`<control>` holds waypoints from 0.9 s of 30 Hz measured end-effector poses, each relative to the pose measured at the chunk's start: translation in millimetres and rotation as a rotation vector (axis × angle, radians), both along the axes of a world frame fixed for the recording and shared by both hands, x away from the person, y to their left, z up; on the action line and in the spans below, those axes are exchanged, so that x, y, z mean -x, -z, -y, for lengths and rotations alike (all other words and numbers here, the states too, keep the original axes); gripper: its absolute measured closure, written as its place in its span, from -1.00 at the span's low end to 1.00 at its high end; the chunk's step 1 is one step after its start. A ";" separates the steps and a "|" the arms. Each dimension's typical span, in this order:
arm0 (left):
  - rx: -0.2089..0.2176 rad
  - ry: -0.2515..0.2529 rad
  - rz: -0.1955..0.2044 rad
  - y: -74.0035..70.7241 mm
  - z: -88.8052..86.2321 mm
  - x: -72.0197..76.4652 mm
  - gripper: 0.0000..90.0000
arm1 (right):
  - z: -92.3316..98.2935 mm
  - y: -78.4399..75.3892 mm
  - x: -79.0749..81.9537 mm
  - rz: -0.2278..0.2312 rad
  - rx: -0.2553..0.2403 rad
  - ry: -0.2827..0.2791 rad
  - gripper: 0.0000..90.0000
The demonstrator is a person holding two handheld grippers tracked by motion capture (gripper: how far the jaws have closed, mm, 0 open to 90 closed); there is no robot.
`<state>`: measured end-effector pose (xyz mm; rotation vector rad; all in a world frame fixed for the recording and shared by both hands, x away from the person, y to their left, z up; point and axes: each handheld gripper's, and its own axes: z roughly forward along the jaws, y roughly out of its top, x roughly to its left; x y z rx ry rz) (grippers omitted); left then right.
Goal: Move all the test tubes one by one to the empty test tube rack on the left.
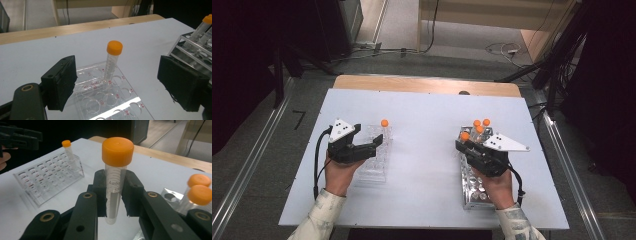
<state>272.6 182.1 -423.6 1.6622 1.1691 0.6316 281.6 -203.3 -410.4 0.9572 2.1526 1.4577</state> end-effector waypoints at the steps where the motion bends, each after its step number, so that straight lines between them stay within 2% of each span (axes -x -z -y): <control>1: -0.005 0.004 -0.002 0.0 0.7 0.2 -0.64 | 0.0 0.0 0.0 0.000 0.000 0.000 0.61; 6: -0.005 0.018 -0.006 0.4 5.5 0.5 -0.64 | -11.3 5.0 1.2 -0.023 0.012 -0.027 0.61; 17: -0.010 0.054 0.010 -2.1 16.2 5.0 -0.65 | -25.4 8.9 4.1 -0.028 0.028 -0.049 0.61; 21: 0.004 0.071 -0.002 0.8 20.0 4.2 -0.65 | -30.0 10.4 4.8 -0.039 0.023 -0.057 0.61; 23: -0.005 0.076 -0.005 2.0 22.1 4.1 -0.65 | -33.5 11.4 5.8 -0.037 0.033 -0.061 0.61; 27: 0.009 0.086 0.014 -1.2 24.4 7.4 -0.65 | -36.9 12.2 7.4 -0.030 0.051 -0.069 0.61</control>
